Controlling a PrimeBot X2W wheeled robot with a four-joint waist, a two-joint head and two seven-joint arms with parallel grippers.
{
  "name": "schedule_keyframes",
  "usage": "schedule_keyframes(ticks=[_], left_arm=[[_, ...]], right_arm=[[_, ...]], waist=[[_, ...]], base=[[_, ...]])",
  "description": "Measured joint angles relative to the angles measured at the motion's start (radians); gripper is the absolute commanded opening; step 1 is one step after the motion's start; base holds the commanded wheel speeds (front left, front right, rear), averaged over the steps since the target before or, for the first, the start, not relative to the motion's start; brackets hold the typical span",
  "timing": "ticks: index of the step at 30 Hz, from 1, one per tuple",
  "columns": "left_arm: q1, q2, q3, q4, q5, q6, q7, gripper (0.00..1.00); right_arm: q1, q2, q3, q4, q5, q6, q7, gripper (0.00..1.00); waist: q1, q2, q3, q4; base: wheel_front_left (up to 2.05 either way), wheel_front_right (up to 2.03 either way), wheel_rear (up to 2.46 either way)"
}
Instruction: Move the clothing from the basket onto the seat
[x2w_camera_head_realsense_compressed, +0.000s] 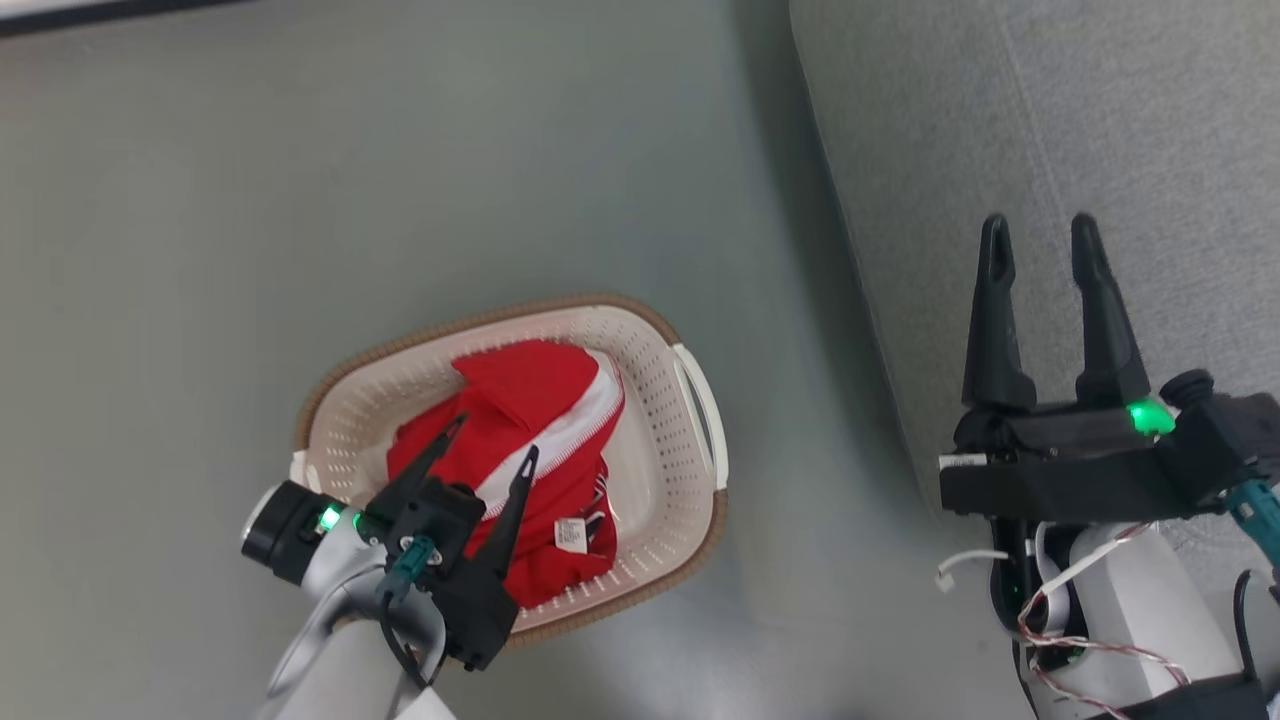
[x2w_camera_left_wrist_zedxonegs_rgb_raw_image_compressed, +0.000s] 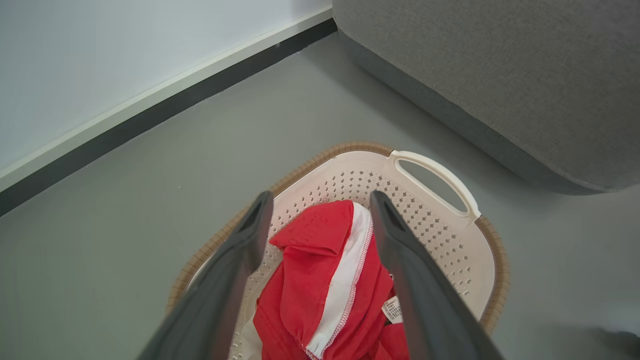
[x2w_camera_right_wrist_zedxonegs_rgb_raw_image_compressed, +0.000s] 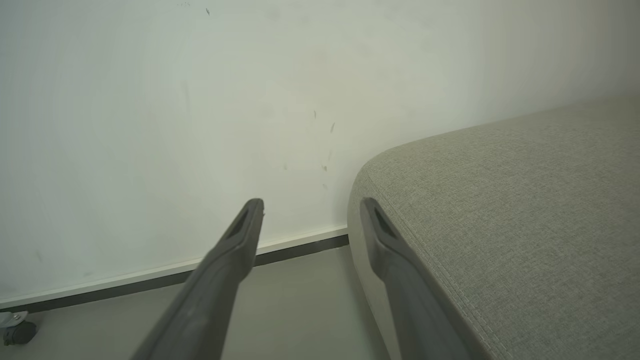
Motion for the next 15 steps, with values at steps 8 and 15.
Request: schedule_keyframes(ticks=[8, 15], left_arm=[[-0.115, 0.019, -0.004, 0.108, 0.042, -0.003, 0.037, 1.00], [-0.203, 0.052, -0.001, 0.177, 0.069, -0.001, 0.072, 1.00]], right_arm=[[-0.090, 0.005, 0.007, -0.050, 0.000, 0.000, 0.000, 1.00], [-0.147, 0.008, 0.017, -0.085, 0.000, 0.002, 0.000, 1.00]], waist=[[-0.0001, 0.0000, 0.150, -0.038], [-0.0001, 0.0001, 0.255, -0.064]], base=[[0.00, 0.00, 0.00], [0.00, 0.00, 0.00]])
